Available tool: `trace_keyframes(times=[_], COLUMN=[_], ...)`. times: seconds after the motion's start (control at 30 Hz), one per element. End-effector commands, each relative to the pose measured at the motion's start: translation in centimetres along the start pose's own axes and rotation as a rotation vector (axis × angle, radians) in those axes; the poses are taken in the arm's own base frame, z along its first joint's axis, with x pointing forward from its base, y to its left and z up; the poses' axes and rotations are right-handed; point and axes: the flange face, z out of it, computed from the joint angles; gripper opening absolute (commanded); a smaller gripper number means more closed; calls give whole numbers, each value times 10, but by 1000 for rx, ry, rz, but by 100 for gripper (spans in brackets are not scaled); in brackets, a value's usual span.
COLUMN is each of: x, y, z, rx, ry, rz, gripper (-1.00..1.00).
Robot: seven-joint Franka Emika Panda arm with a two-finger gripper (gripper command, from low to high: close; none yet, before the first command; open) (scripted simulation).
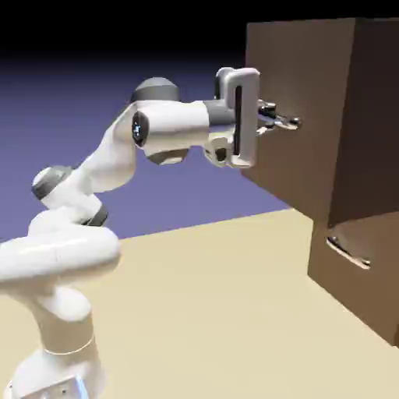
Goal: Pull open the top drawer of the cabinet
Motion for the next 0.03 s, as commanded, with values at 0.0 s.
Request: trace_keyframes(times=[0.0], x=[0], y=[0], z=[-14], rx=[0], ry=[0], rz=[0], gripper=[100])
